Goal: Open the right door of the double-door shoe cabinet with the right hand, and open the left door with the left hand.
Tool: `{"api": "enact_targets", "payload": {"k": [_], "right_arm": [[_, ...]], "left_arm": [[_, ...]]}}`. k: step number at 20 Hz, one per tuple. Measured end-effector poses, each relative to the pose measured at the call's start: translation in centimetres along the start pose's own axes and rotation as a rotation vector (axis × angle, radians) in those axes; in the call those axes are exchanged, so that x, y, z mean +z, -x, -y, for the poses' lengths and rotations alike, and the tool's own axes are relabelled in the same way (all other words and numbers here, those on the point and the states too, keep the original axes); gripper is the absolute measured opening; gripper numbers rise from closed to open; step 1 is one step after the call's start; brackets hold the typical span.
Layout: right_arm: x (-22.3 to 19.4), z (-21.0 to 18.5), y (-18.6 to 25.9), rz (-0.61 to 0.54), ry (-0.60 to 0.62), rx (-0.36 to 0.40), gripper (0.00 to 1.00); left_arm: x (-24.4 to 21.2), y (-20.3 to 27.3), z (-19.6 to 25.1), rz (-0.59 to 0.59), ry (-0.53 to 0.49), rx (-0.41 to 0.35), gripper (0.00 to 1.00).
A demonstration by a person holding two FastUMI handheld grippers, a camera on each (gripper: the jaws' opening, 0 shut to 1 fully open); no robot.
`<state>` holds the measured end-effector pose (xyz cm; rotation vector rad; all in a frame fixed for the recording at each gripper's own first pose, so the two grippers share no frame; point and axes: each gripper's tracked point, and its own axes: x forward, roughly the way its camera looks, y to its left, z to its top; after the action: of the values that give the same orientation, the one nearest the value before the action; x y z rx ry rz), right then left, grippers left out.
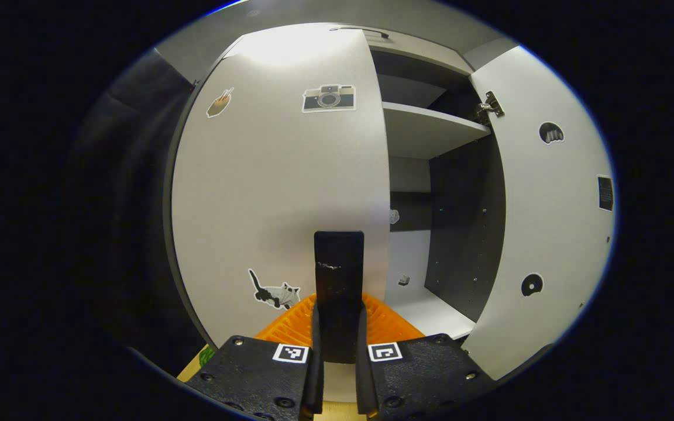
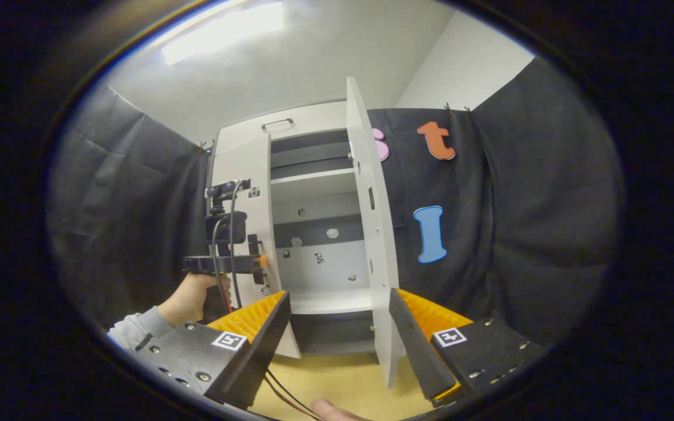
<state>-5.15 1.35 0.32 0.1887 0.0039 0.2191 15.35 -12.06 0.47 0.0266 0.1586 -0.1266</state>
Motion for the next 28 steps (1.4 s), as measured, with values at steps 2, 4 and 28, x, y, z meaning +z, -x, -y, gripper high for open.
{"api": "enact_targets", "payload": {"k": [2,4,28], "right_arm": [[-0.3,-0.5,0.0,-0.007,0.007,0.000,1.00],[-0.3,-0.9,-0.5,-0.012,0.010,0.003,1.00],[-1.6,-6.2,-1.8,-0.015,0.055,0.047,1.00]], "left_arm": [[-0.1,1.4,-0.4,-0.003,0.000,-0.023,0.23],[-0.2,3.0,-1.1,-0.008,0.003,-0.035,0.24],[-1.3,13.4,-9.5,0.044,-0.041,-0.008,0.22]]}}
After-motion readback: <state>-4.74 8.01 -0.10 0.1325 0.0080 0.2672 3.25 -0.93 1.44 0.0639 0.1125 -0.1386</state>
